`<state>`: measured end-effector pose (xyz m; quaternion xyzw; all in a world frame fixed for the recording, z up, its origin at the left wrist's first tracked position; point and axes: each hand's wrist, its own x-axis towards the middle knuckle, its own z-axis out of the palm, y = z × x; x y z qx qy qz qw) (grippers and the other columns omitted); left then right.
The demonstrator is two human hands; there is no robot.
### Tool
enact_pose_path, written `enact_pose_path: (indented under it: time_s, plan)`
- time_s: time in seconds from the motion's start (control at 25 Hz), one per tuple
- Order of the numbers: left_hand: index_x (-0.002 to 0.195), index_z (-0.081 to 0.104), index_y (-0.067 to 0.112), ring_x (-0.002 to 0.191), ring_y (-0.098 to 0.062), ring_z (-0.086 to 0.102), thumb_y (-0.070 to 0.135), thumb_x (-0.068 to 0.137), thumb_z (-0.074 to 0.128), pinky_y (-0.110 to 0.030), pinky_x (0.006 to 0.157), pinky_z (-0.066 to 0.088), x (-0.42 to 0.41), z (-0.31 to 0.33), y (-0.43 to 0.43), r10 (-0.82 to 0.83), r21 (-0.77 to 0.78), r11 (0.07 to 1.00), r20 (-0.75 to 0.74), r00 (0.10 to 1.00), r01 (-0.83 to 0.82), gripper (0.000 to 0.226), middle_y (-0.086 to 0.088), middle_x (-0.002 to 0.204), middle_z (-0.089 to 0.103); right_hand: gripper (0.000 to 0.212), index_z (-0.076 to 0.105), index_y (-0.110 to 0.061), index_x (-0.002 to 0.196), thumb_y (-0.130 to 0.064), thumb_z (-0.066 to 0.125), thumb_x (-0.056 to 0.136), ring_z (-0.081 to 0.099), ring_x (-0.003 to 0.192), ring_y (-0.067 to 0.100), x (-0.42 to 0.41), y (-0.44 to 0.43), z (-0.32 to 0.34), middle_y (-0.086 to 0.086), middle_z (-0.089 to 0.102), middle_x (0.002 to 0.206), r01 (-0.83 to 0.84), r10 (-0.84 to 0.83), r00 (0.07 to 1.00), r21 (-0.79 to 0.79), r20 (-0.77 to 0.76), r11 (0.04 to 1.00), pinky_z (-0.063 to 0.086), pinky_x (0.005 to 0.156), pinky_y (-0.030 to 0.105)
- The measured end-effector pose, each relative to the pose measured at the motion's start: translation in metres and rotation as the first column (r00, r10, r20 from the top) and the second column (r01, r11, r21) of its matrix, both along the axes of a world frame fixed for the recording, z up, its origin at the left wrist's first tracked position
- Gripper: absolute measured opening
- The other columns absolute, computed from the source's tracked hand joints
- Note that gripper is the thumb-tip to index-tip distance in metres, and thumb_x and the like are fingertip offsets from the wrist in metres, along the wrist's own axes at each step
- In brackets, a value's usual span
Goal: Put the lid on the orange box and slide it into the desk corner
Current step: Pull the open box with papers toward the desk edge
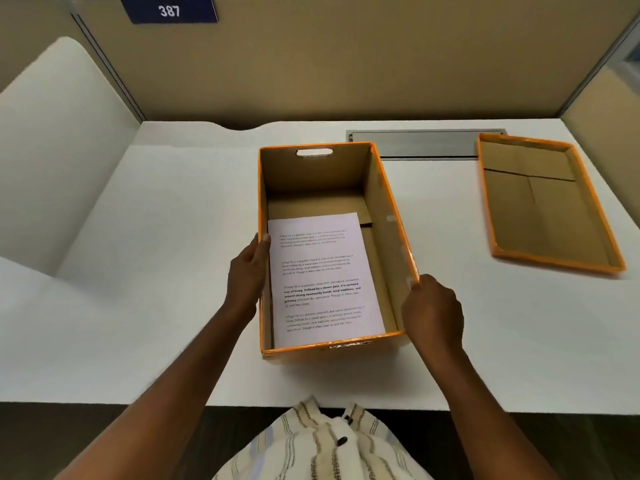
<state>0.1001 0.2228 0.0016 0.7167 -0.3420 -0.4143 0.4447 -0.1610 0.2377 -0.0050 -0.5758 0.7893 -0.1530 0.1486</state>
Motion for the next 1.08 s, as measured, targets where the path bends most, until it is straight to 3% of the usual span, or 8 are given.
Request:
enact_pose_path:
  time_s: [0.2, 0.4, 0.52, 0.6, 0.72, 0.84, 1.0, 1.08]
  plan:
    - [0.134, 0.057, 0.026, 0.092, -0.008, 0.065, 0.053, 0.096, 0.040, -0.018, 0.065, 0.048, 0.016, -0.018, 0.000, -0.074, 0.030, 0.997, -0.007, 0.997, 0.074, 0.050, 0.002, 0.126, 0.067, 0.026, 0.061, -0.004, 0.091, -0.022, 0.043, 0.097, 0.067, 0.076, 0.033, 0.020, 0.019, -0.010, 0.015, 0.070, 0.085, 0.050, -0.050, 0.998, -0.013, -0.026, 0.999, 0.044, 0.059, 0.027]
    - [0.119, 0.065, 0.022, 0.088, -0.011, 0.068, 0.058, 0.096, 0.032, -0.021, 0.061, 0.049, 0.027, -0.023, -0.010, -0.176, 0.037, 0.984, 0.049, 0.983, 0.174, 0.054, 0.002, 0.104, 0.073, 0.029, 0.061, -0.006, 0.093, -0.025, 0.039, 0.098, 0.067, 0.076, 0.033, 0.029, 0.016, -0.013, 0.014, 0.070, 0.086, 0.105, -0.107, 0.993, -0.037, -0.041, 0.994, 0.047, 0.061, 0.030]
    - [0.126, 0.059, 0.012, 0.114, -0.029, 0.063, 0.057, 0.096, 0.031, -0.043, 0.091, 0.054, 0.030, -0.023, -0.013, -0.177, 0.073, 0.984, 0.195, 0.965, 0.165, 0.061, -0.008, 0.121, 0.068, 0.033, 0.059, -0.008, 0.097, -0.032, 0.036, 0.098, 0.066, 0.078, 0.031, 0.031, 0.018, -0.014, 0.012, 0.070, 0.090, 0.108, -0.110, 0.993, -0.055, -0.032, 0.993, 0.044, 0.062, 0.029]
    - [0.135, 0.051, 0.005, 0.131, -0.033, 0.050, 0.052, 0.097, 0.037, -0.045, 0.110, 0.039, 0.027, -0.018, -0.010, -0.107, 0.046, 0.994, 0.431, 0.896, 0.096, 0.062, -0.016, 0.140, 0.055, 0.040, 0.057, -0.009, 0.109, -0.040, 0.036, 0.097, 0.066, 0.089, 0.031, 0.029, 0.019, -0.014, 0.012, 0.070, 0.102, 0.134, -0.134, 0.991, -0.053, 0.009, 0.990, 0.049, 0.071, 0.035]
    - [0.119, 0.061, 0.002, 0.119, -0.032, 0.055, 0.042, 0.095, 0.047, -0.028, 0.100, 0.036, 0.009, 0.006, -0.010, -0.054, -0.194, 0.960, 0.583, 0.811, 0.204, 0.049, -0.018, 0.126, 0.063, 0.051, 0.052, -0.010, 0.123, -0.048, 0.032, 0.096, 0.062, 0.105, 0.033, 0.017, 0.014, -0.009, 0.011, 0.066, 0.118, 0.194, -0.189, 0.980, -0.076, 0.069, 0.978, 0.049, 0.085, 0.042]
    - [0.106, 0.068, 0.005, 0.105, -0.025, 0.061, 0.037, 0.094, 0.050, -0.017, 0.085, 0.036, -0.030, 0.029, -0.021, -0.127, -0.297, 0.892, 0.557, 0.821, 0.340, 0.039, -0.013, 0.111, 0.070, 0.048, 0.054, -0.009, 0.120, -0.046, 0.034, 0.096, 0.061, 0.106, 0.035, -0.005, -0.004, -0.004, 0.012, 0.066, 0.118, 0.210, -0.196, 0.974, -0.131, 0.111, 0.969, 0.047, 0.081, 0.038]
    - [0.104, 0.071, 0.007, 0.100, -0.021, 0.064, 0.034, 0.095, 0.055, -0.035, 0.082, 0.053, -0.110, 0.049, -0.047, -0.339, -0.268, 0.816, 0.496, 0.800, 0.512, 0.032, -0.009, 0.107, 0.073, 0.043, 0.053, -0.007, 0.117, -0.041, 0.040, 0.095, 0.059, 0.106, 0.035, -0.048, -0.044, -0.008, 0.012, 0.066, 0.115, 0.201, -0.186, 0.977, -0.146, 0.109, 0.969, 0.046, 0.080, 0.038]
    - [0.098, 0.073, 0.008, 0.090, -0.019, 0.065, 0.036, 0.094, 0.056, -0.031, 0.076, 0.050, -0.160, 0.053, -0.067, -0.447, -0.220, 0.783, 0.452, 0.772, 0.582, 0.033, -0.006, 0.098, 0.074, 0.041, 0.053, -0.006, 0.114, -0.040, 0.043, 0.094, 0.058, 0.106, 0.036, -0.080, -0.065, -0.012, 0.013, 0.065, 0.114, 0.184, -0.173, 0.981, -0.143, 0.082, 0.973, 0.045, 0.080, 0.039]
